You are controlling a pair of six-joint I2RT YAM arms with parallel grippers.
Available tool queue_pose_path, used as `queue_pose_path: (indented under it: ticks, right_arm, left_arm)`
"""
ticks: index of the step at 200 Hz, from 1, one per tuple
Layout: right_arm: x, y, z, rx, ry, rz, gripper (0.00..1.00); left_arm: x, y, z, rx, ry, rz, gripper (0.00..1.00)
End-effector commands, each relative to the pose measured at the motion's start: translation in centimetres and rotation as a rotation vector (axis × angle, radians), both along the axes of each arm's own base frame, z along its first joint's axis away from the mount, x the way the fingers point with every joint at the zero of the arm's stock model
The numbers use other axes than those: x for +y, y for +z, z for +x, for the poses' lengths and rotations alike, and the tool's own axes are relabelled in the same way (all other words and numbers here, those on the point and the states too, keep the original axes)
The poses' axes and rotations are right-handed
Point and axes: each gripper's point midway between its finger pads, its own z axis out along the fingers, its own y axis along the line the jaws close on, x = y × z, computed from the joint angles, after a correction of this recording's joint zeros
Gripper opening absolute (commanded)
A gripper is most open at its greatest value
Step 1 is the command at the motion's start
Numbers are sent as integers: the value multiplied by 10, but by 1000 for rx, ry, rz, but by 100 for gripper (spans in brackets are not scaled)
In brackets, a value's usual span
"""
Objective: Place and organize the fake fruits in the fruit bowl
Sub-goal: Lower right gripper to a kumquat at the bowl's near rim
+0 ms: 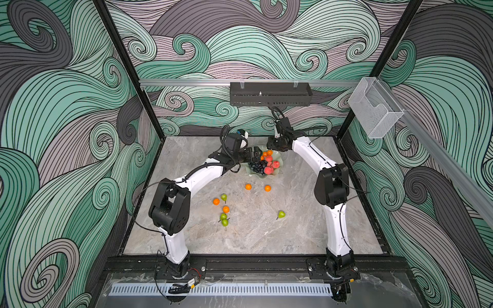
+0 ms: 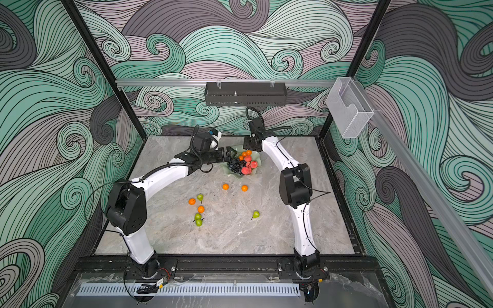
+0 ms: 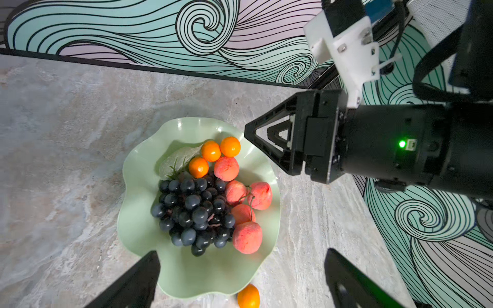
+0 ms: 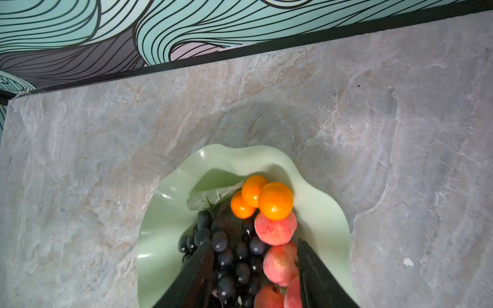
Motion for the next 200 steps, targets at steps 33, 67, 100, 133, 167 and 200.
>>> queue_pose_path:
  ticks: [33,67,100,133,167,200]
  right_arm:
    - [-8,21,-57,-28,-13,66,51]
    - [-15,9,-103,-3,-27,111,50]
    - [-17,-14,-144,54,-38,153,49]
    - [-8,-43,-172,108,-11,167,49]
    - [4,-68,-184,150,27,162,50]
    - [14,-81,-182,173,58,139,51]
  left_arm:
    - [7,-4,-55,18,-13,38,99]
    - [6,-22,-89,37,-30,39,99]
    - [0,-44,-118,59,-52,51,99]
    - [-10,-60,-138,73,-68,37,98]
    - [-14,-75,-144,103,-56,20,98]
    - [-17,-83,-145,127,-60,19,98]
